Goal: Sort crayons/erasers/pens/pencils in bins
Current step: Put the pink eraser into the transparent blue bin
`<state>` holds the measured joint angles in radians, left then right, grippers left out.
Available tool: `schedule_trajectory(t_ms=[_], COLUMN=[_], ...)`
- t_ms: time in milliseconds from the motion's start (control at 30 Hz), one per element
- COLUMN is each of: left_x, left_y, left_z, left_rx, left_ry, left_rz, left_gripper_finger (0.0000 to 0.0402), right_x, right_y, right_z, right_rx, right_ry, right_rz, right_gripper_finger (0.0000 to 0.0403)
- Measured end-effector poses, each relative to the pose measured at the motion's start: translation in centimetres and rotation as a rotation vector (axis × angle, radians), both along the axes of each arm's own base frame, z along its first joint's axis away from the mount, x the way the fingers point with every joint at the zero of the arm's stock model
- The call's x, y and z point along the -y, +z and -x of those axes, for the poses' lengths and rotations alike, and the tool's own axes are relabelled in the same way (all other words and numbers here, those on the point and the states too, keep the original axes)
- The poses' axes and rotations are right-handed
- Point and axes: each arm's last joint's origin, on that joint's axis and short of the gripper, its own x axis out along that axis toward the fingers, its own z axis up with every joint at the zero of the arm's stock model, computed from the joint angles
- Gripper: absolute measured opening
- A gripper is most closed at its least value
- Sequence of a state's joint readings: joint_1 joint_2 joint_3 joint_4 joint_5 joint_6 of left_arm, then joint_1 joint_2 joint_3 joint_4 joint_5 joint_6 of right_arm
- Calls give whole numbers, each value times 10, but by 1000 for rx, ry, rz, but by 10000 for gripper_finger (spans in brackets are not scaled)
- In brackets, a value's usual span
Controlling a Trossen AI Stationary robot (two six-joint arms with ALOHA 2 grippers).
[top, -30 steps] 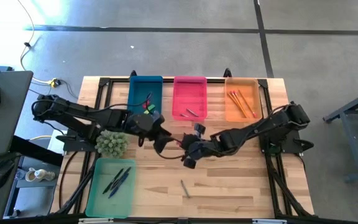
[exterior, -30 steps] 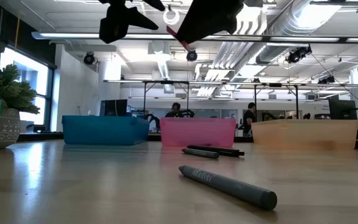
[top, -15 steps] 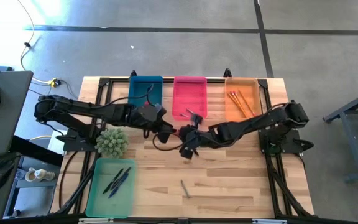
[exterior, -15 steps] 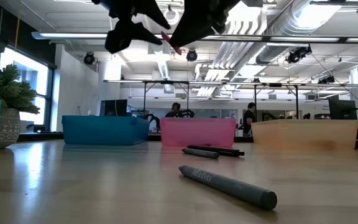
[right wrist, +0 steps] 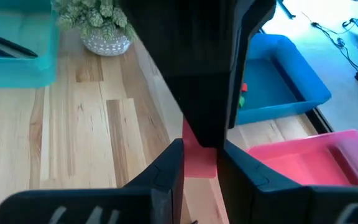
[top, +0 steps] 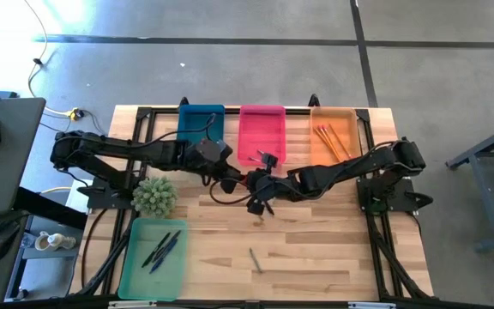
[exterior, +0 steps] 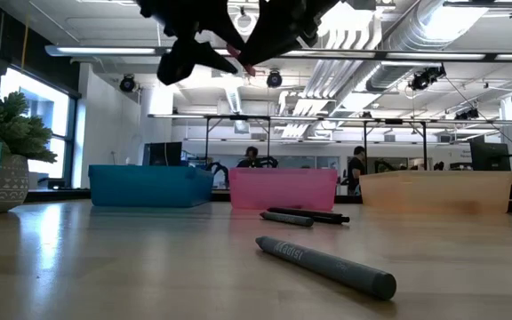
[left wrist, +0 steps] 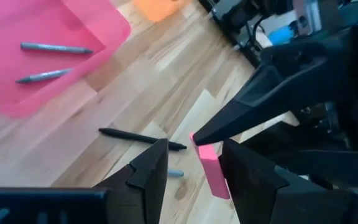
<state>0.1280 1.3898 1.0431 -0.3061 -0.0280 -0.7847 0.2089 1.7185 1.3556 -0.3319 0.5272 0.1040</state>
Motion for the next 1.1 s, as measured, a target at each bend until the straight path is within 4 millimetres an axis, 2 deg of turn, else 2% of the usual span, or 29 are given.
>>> schedule_trajectory(t_ms=[567,733,1100], left_x=[0,-1,-7], left_y=[-1,-1,-6], left_z=[-2,-2,3], left_rx=[2,-1,-87], left_ry=[-55,-58,-13], left_rz=[-31,-50,-138], left_gripper_finger=[27,9,10], right_x=[7,7,7], right_y=[0,0,1], right_z=[-1,-1,0], right_rx=[-3,-6,11], right_ry=[-9,-12,-31], right_rz=[-8,6,-23], right_gripper_finger=[67,71,157])
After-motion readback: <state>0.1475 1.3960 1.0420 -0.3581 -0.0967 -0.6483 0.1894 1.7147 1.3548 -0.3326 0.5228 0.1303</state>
